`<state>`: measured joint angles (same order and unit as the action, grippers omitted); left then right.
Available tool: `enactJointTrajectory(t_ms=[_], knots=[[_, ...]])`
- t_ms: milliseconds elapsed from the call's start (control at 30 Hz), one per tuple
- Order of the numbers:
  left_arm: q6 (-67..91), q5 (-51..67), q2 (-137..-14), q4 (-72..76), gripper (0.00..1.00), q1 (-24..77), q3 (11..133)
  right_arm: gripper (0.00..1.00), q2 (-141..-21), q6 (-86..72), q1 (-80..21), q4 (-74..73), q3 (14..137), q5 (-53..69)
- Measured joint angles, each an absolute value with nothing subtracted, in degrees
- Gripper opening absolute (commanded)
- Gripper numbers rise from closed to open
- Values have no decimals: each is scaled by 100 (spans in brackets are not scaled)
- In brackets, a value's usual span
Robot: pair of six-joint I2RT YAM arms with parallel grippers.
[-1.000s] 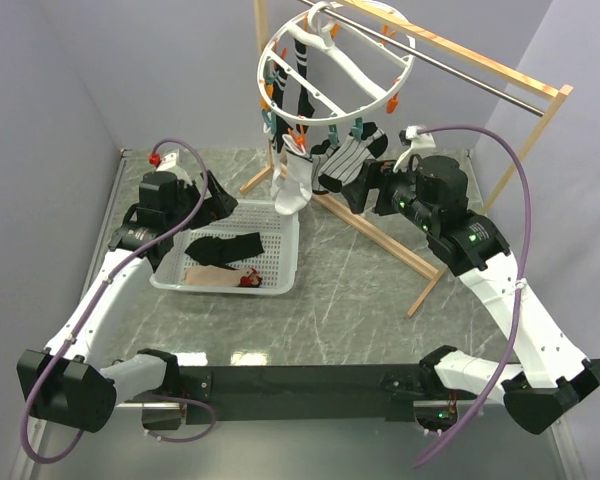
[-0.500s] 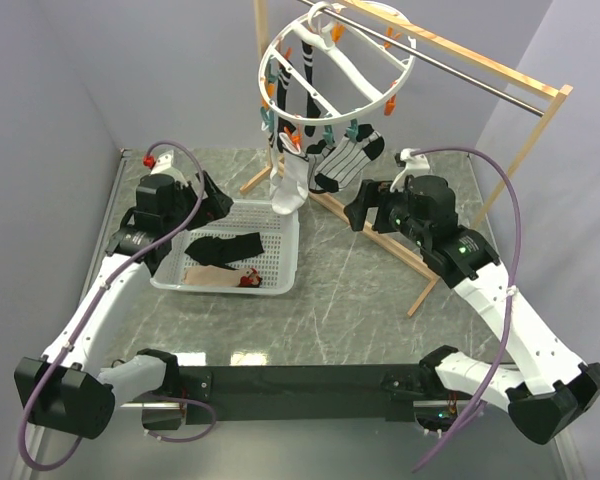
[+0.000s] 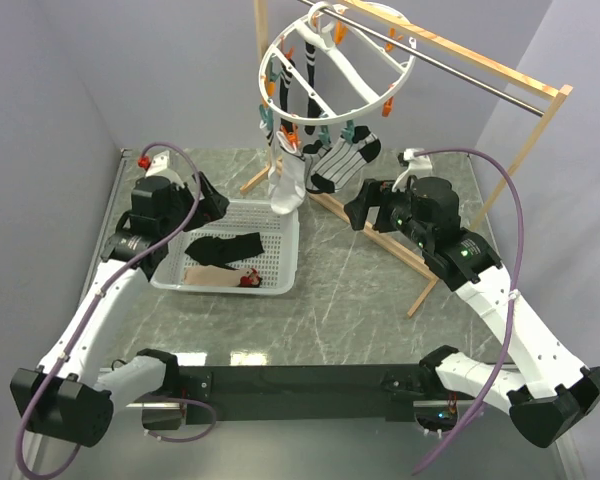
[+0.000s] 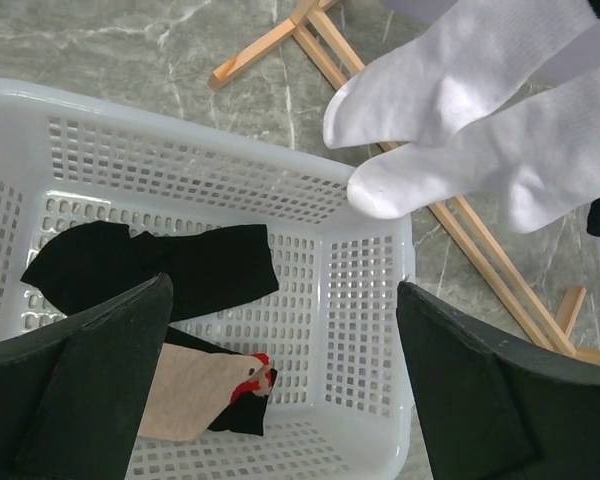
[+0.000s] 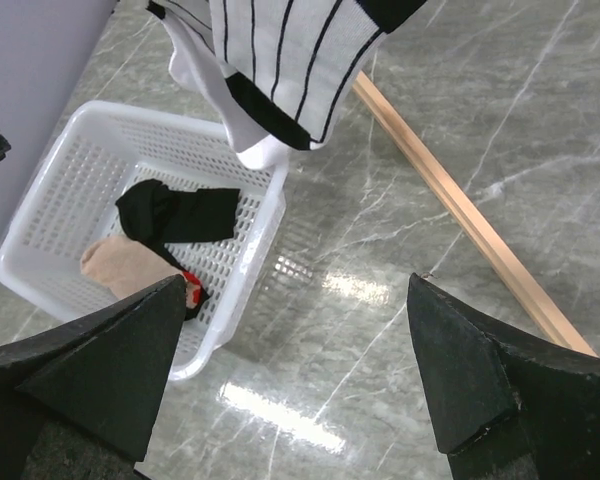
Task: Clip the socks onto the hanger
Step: Reset both arms
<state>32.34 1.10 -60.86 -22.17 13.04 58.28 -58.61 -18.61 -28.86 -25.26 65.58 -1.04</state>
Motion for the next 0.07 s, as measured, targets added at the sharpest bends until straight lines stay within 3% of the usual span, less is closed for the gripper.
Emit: enactJointTrajectory(t_ms=[67], knots=[[3234,106,-6045,-2217,99,1304,5828,97,-5861,-1861,-2886,-2512,6558,-99]])
